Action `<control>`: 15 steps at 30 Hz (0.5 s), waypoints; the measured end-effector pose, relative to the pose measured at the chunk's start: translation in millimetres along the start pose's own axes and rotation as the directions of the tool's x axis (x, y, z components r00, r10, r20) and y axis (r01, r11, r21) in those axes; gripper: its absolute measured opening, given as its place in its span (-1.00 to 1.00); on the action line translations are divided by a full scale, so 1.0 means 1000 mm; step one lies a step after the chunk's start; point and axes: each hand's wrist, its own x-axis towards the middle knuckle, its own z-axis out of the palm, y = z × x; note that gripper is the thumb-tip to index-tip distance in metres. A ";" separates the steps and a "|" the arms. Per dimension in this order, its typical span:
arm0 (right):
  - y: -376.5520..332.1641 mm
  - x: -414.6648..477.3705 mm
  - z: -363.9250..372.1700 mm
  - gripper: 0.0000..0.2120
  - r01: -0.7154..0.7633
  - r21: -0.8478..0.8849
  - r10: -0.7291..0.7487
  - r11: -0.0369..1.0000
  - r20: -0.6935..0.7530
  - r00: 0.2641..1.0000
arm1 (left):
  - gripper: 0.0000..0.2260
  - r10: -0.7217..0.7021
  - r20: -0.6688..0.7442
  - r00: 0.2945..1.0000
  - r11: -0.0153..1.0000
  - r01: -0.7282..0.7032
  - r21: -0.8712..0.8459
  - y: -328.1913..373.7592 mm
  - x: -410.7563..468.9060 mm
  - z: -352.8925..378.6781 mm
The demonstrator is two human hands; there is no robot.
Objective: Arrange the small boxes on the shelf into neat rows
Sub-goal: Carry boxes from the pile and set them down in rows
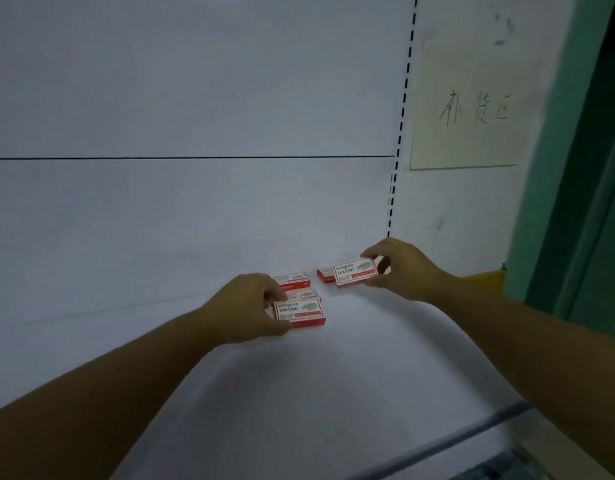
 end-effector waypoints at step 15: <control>0.033 0.022 0.044 -0.49 -0.118 -0.018 0.119 0.993 0.198 0.973 | -0.47 -0.202 0.047 0.978 0.977 0.204 -0.065 0.011 0.001 0.032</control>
